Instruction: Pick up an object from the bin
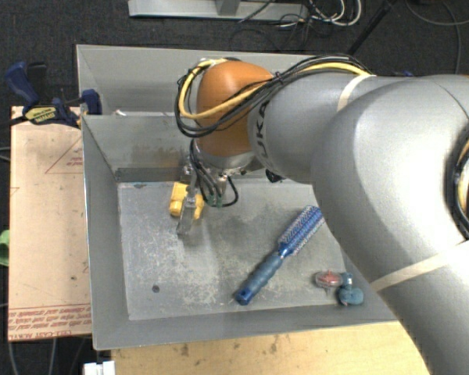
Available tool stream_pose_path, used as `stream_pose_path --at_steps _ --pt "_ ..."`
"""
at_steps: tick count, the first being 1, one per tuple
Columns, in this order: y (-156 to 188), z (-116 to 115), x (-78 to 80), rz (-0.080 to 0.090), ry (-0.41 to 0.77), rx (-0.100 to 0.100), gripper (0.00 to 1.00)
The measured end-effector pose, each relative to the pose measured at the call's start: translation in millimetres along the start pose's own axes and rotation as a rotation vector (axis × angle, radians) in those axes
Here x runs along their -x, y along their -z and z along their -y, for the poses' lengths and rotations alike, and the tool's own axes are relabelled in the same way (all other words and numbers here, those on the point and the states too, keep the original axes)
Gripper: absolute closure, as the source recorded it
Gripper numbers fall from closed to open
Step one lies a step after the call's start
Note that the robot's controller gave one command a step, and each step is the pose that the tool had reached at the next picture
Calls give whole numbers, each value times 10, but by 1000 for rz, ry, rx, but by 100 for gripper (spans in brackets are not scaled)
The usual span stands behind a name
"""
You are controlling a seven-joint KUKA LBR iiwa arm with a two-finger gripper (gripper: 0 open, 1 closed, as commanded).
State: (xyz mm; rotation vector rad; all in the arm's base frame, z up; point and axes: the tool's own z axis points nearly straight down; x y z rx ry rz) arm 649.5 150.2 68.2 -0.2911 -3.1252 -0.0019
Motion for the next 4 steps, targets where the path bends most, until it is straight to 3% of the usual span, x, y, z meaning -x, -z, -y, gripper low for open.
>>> stream_pose_path --at_steps 1,2,3,4 --pt "6 -4 2 2 2 0 0" --pt "17 -9 14 8 2 2 100" --pt "58 -12 20 6 3 0 100" --pt "517 -21 36 10 4 3 100"
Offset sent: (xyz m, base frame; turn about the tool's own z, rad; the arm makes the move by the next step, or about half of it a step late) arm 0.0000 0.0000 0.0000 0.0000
